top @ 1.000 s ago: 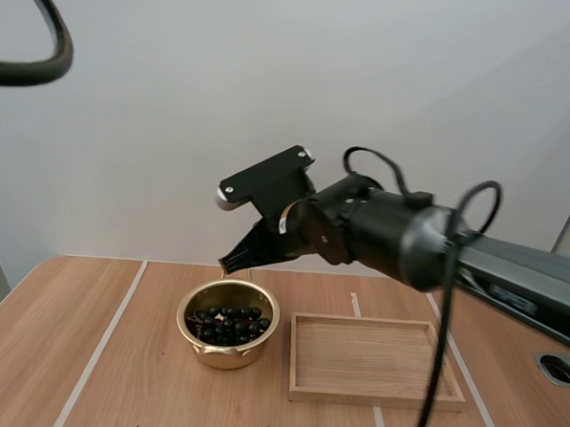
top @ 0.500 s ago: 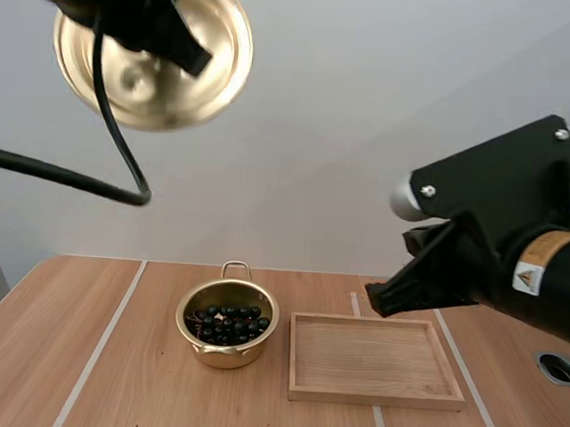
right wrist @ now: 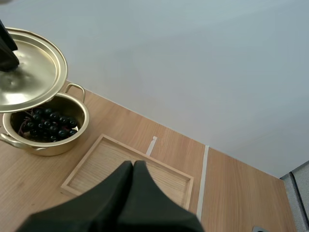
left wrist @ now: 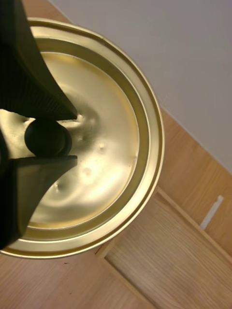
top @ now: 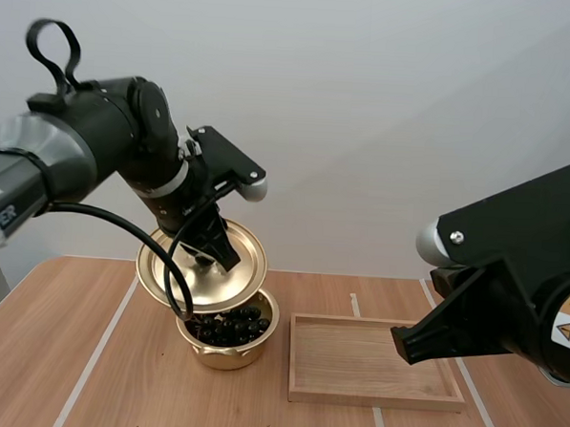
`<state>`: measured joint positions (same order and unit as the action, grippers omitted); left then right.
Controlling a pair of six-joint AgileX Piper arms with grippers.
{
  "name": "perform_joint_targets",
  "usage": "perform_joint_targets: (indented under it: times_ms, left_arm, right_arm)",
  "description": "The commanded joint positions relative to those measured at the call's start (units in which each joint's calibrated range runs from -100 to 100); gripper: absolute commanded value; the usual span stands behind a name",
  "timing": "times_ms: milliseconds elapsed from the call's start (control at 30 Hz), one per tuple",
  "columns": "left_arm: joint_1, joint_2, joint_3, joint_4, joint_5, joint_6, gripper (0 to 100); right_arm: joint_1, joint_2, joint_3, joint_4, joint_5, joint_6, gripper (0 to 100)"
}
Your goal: Open the lid, put the grape in the pot, and close it
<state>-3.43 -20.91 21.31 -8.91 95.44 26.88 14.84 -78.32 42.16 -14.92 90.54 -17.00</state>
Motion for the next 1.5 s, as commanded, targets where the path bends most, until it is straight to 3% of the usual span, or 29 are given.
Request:
perform_joint_targets:
  times_ms: [0, 333, 967, 1033, 1100, 1233, 1267, 1467]
  left_arm:
    - [-0.21, 2.9, 5.3, -1.6, -10.7, 1.9, 0]
    - [-0.21, 9.5, 10.2, -9.0, -22.9, 7.0, 0]
    - [-0.21, 17.1, 10.2, -10.7, -30.6, 9.1, 2]
    - [-0.21, 17.1, 10.2, -10.7, -30.4, 9.1, 12]
    - [-0.21, 17.1, 10.2, -10.7, -30.4, 9.1, 28]
    - [-0.21, 16.6, 10.2, -10.7, -27.6, 9.1, 94]
    - [-0.21, 16.3, 10.2, -10.7, -26.3, 9.1, 100]
    - [-0.21, 8.6, 10.2, -10.6, -21.3, 7.1, 100]
  right_arm:
    - [-0.2, -0.4, 0.4, 0.2, -0.2, -0.6, 0]
    - [-0.7, -0.4, 0.4, 0.1, 0.0, -1.3, 0]
    - [-1.2, -0.4, 0.4, 2.1, 0.0, -1.6, 0]
    - [-1.2, -0.4, 0.4, 2.2, 0.0, -1.6, 0]
    - [-1.2, -0.4, 0.4, 2.2, 0.0, -1.6, 0]
    - [-1.2, -0.4, 0.4, 2.2, 0.0, -1.6, 0]
    - [-1.2, -0.4, 0.4, 2.2, 0.0, -1.6, 0]
    - [-1.2, -0.4, 0.4, 2.2, 0.0, -1.6, 0]
